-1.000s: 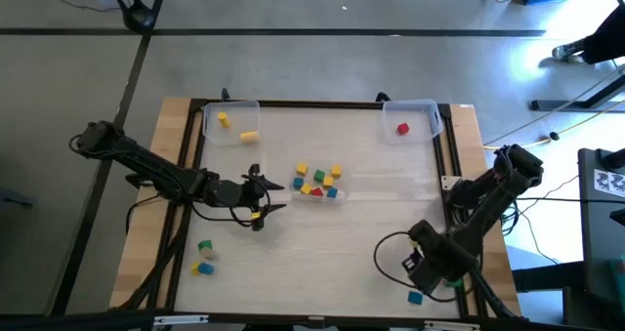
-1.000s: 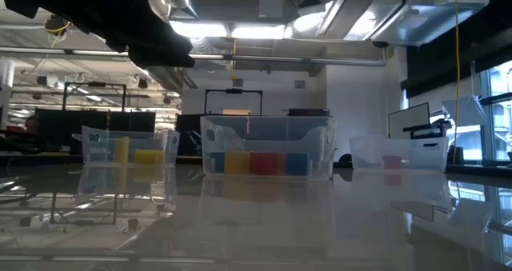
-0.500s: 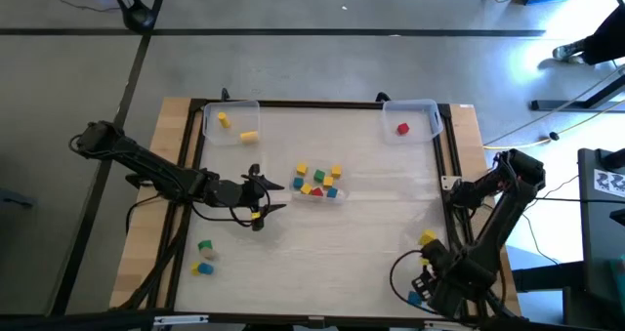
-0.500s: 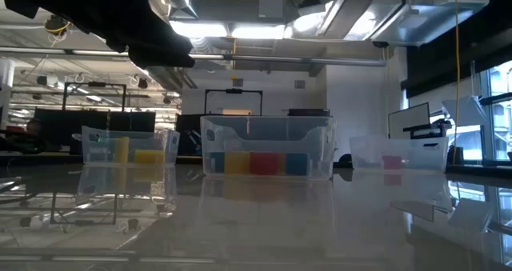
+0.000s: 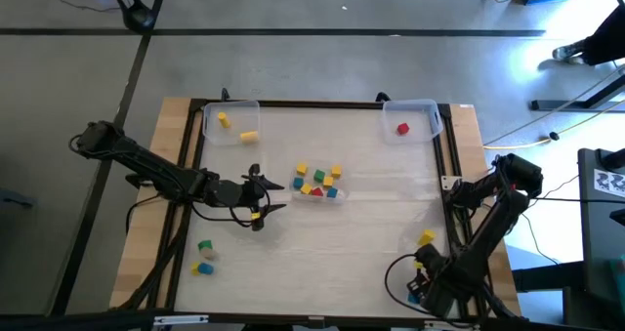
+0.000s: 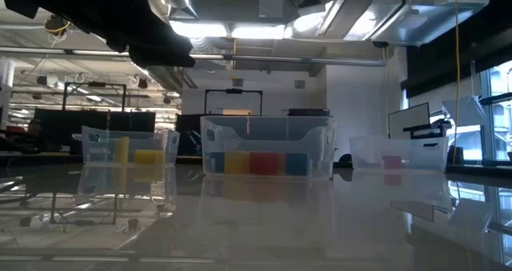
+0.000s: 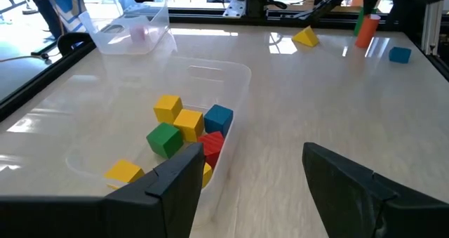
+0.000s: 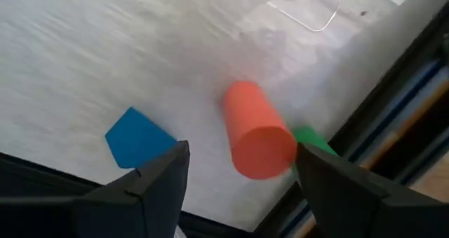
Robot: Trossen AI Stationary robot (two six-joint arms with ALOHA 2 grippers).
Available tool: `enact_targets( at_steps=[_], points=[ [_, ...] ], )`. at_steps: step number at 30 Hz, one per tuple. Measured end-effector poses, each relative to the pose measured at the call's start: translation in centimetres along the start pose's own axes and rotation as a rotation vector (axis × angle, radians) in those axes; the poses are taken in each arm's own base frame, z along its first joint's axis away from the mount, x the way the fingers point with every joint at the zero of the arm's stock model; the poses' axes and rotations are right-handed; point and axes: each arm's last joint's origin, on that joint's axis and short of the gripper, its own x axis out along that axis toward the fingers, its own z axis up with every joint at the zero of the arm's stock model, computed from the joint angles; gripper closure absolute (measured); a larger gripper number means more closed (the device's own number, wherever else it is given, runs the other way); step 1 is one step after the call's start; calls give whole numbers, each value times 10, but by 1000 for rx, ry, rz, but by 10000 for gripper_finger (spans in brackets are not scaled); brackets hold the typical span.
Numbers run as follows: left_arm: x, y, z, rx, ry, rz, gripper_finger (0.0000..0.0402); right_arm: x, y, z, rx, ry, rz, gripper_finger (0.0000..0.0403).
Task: Sort blocks by size
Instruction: Put the orange cylindrical block into the top left transparent bin
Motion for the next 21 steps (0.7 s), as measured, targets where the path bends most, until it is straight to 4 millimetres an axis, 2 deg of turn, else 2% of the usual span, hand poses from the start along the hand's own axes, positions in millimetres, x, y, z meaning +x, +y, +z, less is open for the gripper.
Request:
enact_targets(
  at_steps=[8, 13, 21],
  points=[
    [0, 0, 0, 0, 0, 0, 172, 15, -4, 5, -2, 0, -3, 143],
    [0, 0, 0, 0, 0, 0, 172, 16, -4, 6, -10, 1, -1, 150],
    [0, 0, 0, -1, -1, 0, 172, 16, -1, 3, -18, 29, 30, 233]
  ],
)
